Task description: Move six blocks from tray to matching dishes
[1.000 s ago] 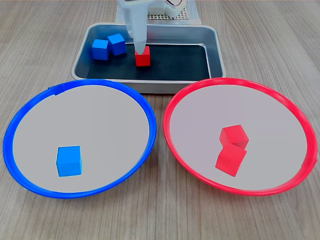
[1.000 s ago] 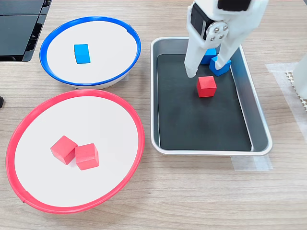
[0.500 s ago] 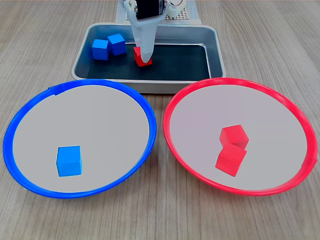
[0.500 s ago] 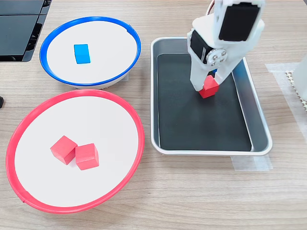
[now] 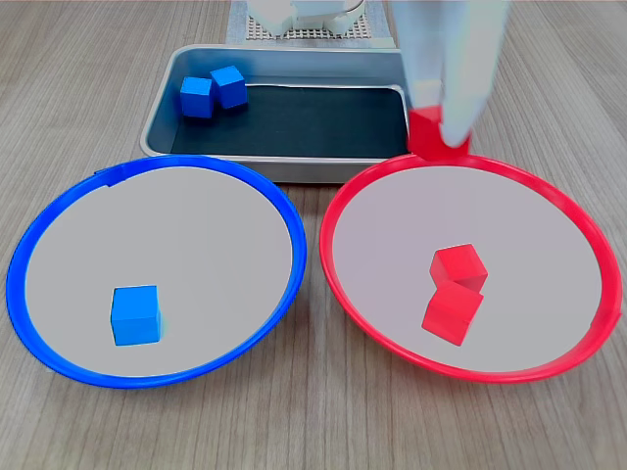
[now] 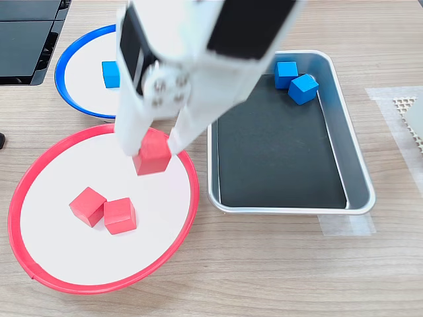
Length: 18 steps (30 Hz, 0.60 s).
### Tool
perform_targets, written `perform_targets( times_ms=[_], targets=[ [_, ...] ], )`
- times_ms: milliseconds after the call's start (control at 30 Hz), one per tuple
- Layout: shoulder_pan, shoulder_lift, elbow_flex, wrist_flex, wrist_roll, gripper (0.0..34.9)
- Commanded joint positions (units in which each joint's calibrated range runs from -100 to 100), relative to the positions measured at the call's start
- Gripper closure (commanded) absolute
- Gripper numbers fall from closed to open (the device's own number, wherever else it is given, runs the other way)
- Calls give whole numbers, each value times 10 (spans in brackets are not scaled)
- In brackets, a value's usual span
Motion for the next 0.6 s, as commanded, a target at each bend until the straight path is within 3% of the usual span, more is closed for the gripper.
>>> perform_targets(
  times_ms=[0, 100, 167, 200, 300, 400, 433, 567],
  targets=[
    [-23, 60, -35, -46, 2, 249],
    [-18, 61, -13, -48, 15, 165],
    [-9, 41, -1, -29, 21, 158],
    [7, 5, 22, -2, 24, 223],
    [42, -69, 84, 55, 37, 346],
    [110, -168, 185, 126, 60, 346],
    [155, -216, 242, 151, 83, 346],
    [291, -309, 375, 156, 153, 346]
  ],
)
